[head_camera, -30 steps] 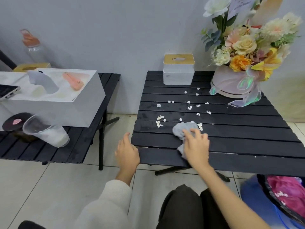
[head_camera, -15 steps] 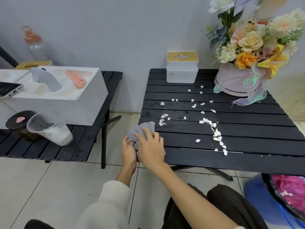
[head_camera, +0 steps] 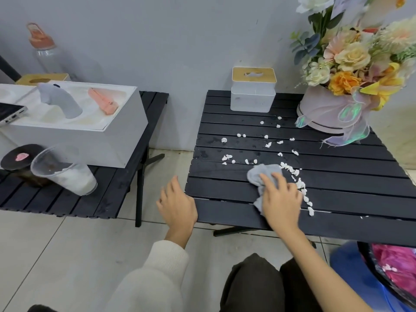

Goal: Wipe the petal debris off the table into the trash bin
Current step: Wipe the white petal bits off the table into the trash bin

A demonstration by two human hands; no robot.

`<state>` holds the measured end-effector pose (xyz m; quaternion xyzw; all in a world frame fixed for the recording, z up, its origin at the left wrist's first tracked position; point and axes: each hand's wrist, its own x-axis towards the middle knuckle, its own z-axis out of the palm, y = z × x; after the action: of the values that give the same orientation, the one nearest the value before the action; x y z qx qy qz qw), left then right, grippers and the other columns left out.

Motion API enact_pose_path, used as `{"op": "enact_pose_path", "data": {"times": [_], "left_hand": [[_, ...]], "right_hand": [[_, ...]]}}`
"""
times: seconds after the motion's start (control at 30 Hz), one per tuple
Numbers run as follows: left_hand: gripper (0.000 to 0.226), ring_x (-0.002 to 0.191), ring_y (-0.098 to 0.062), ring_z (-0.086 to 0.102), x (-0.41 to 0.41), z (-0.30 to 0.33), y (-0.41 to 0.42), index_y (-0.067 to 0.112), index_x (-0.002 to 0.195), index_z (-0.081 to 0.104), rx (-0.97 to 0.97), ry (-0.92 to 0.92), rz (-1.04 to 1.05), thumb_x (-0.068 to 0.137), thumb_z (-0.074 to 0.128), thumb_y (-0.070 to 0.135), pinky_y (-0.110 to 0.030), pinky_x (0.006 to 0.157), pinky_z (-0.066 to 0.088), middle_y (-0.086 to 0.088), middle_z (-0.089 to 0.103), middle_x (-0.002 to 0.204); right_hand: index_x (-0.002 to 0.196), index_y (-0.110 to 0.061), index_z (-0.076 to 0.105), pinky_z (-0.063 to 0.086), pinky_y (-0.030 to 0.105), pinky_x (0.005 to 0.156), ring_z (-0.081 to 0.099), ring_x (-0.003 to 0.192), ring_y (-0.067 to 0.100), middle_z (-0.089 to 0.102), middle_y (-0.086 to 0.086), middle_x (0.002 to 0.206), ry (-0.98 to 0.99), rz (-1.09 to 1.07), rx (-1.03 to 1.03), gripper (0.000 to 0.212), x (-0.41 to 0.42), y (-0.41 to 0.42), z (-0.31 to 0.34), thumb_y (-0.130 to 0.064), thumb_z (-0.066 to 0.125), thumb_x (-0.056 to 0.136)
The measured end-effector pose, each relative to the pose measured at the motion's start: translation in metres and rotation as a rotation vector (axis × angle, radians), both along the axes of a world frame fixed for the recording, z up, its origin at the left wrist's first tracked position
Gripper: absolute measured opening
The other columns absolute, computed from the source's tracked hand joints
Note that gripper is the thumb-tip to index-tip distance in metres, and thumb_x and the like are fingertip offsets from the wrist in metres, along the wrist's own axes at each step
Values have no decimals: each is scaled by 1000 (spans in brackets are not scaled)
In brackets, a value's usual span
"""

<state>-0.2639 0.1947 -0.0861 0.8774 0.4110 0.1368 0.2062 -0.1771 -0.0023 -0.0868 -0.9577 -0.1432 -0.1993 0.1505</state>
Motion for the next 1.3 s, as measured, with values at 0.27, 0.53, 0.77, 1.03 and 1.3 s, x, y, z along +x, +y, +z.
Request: {"op": "enact_pose_path", "data": {"times": [0.27,0.53,0.77,1.03,1.3], "left_hand": [[52,144,-28,10,13,1,3,24,148,17,132,124,-240,99,20,40,-50,112,17,-1,16,156],[52,144,-24,-6,15,-4,7,29,148,2,90,214,-282,99,17,39,-49,114,14,7,0,158],[50,145,-24,-4,15,-1,5,37,147,1,35,197,-250,98,15,43,-48,114,15,5,7,158],[52,145,-26,2,16,-1,6,39,146,-1,-16,215,-255,97,15,46,-49,112,16,1,7,158],[50,143,-20,16,13,0,4,23,148,10,-50,70,-198,100,17,32,-44,111,23,0,19,156]], "right_hand": [[105,-13,68,44,38,66,47,72,34,65,11,108,-143,113,291,31,25,31,15,1,56,80],[123,-33,56,26,51,107,37,127,35,37,2,149,313,413,-37,33,30,171,16,-33,37,96],[141,-26,34,10,45,116,11,144,26,19,2,156,375,378,-92,49,67,136,12,-22,46,93],[126,-9,52,37,36,78,49,110,36,48,12,132,340,98,40,53,77,17,23,7,51,76],[113,-15,61,39,40,80,41,87,28,63,3,115,218,197,270,34,39,88,62,1,48,85]]}}
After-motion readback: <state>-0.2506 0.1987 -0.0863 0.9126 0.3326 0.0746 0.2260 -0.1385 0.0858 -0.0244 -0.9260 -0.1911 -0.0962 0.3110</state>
